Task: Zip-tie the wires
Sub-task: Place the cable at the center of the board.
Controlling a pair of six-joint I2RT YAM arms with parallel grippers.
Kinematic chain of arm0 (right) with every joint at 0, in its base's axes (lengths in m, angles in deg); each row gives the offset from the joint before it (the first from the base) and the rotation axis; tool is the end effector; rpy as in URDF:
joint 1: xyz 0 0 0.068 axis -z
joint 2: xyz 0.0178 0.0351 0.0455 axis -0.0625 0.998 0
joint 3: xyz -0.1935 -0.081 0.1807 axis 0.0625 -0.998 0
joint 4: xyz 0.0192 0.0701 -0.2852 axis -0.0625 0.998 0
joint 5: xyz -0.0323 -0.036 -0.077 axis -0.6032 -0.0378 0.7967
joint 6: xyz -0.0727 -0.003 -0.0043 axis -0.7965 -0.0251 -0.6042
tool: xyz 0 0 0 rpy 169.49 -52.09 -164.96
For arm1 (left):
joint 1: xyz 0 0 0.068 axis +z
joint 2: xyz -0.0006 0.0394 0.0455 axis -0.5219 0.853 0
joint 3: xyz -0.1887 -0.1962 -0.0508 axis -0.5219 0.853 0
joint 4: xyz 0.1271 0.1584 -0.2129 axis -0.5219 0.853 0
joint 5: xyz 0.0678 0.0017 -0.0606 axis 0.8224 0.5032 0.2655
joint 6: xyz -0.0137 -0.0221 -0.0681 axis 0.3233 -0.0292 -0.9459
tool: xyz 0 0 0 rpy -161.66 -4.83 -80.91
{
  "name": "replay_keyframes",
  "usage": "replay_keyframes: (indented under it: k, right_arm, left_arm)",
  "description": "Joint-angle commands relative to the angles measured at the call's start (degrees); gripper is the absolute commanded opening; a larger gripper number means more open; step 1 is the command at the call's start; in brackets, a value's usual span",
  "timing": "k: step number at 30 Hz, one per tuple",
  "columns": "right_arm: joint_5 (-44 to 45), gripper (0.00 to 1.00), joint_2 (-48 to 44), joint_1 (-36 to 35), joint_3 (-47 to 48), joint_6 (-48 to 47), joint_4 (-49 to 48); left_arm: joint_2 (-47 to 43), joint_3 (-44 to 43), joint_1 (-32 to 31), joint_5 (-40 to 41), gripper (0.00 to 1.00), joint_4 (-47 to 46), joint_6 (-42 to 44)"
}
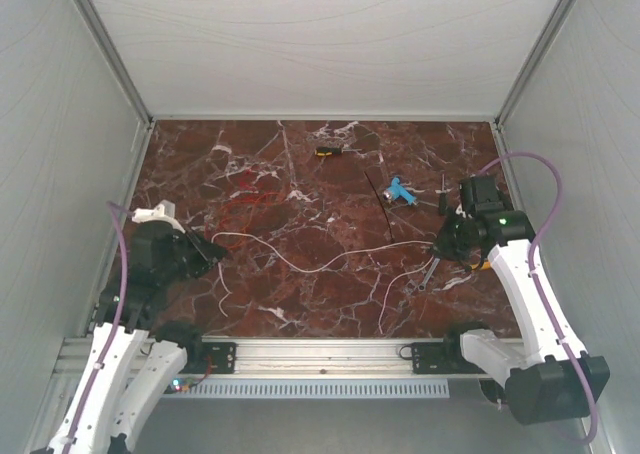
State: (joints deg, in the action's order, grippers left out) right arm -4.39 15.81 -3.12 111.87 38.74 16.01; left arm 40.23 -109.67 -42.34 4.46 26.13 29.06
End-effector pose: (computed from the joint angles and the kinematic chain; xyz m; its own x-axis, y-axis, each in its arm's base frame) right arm 0.2188 0.0320 0.2755 -0.8364 0.4285 -0.3418 0.3265 0.8904 0.3171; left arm 0.1630 -0.0386 0.2793 -0.5725 -0.5516 -0.6066 -0.1178 0.7875 -0.6050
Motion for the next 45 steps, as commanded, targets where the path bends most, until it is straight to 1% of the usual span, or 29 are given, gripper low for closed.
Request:
replay_keyframes:
  k: [1, 4, 8, 11, 16, 21, 25, 26, 27, 28, 32, 33, 34, 35, 37, 39, 41, 42, 45]
  right_arm:
    - [2.6, 0.0, -0.1, -0.4, -0.6, 3.7, 1.4]
    - [4.2, 0.0, 1.9, -0.5, -2.2, 6.2, 0.3]
    - [4.1, 0.0, 3.8, -0.4, -7.2, 9.3, -5.2]
    - [4.5, 0.0, 4.8, -0.4, -11.3, 11.7, -10.6]
    - [4.1, 0.0, 9.6, -0.3, -15.7, 12.2, -20.5]
    - [3.9, 0.0, 15.4, -0.3, -16.4, 11.1, -25.3]
    - [5.2, 0.0, 18.0, 0.6, -15.9, 10.4, -26.1]
    - [5.6, 0.01, 18.4, 1.1, -15.8, 10.2, -26.0]
    - [5.7, 0.07, 18.5, 1.9, -16.0, 10.2, -26.0]
    - [5.5, 0.09, 18.6, 2.8, -16.1, 10.1, -25.9]
    - [3.9, 0.17, 18.3, 6.7, -17.1, 9.0, -26.5]
    - [3.3, 0.21, 18.1, 7.3, -17.5, 8.5, -27.0]
    - [2.9, 0.22, 18.0, 7.8, -17.6, 8.4, -27.1]
    - [2.6, 0.26, 17.8, 8.0, -17.7, 8.2, -27.3]
    - [2.0, 0.27, 17.6, 8.1, -18.0, 7.7, -27.6]
    - [1.1, 0.28, 17.2, 8.1, -18.2, 7.4, -27.9]
    - [0.2, 0.32, 16.7, 8.1, -18.2, 6.8, -28.0]
    - [0.0, 0.36, 16.3, 8.1, -18.1, 6.4, -27.9]
    - [-2.4, 0.58, 14.4, 8.0, -17.6, 5.2, -27.5]
  left_arm:
    - [1.8, -0.2, -0.3, -3.2, 0.0, 5.0, -9.0]
    - [3.0, 1.9, -0.3, -2.5, 0.0, 4.2, -13.1]
    - [4.4, 8.7, -0.2, -0.9, 0.0, -2.9, -17.6]
    - [7.9, 13.7, -0.2, -1.3, 0.0, -8.6, -18.4]
    - [14.7, 19.1, -0.3, 1.6, 0.0, -18.3, -16.6]
    - [21.8, 20.8, -0.2, 3.4, 0.0, -25.4, -15.5]
    - [26.7, 19.5, -0.2, 6.6, 0.0, -26.5, -16.3]
    - [27.5, 19.2, -0.3, 7.8, 0.0, -26.2, -17.2]
    - [28.0, 19.0, -0.2, 8.9, 0.0, -25.9, -18.3]
    - [28.1, 19.1, -0.2, 9.9, 0.0, -25.8, -19.6]
    - [25.5, 21.8, -0.2, 11.4, 0.0, -26.8, -22.8]
    - [24.8, 22.4, -0.2, 11.6, 0.0, -26.8, -23.5]
    - [24.3, 22.8, -0.3, 12.0, 0.0, -26.5, -23.9]
    - [23.8, 23.3, -0.3, 12.1, 0.03, -26.3, -24.2]
    - [22.9, 24.1, -0.2, 12.1, 0.12, -26.2, -24.4]
    - [22.2, 24.7, -0.2, 11.7, 0.26, -26.2, -24.5]
    - [21.7, 24.9, -0.2, 11.0, 0.42, -25.9, -24.5]
    - [21.4, 24.9, -0.2, 10.7, 0.5, -25.5, -24.5]
    - [19.5, 24.5, -0.2, 10.6, 0.71, -23.6, -24.6]
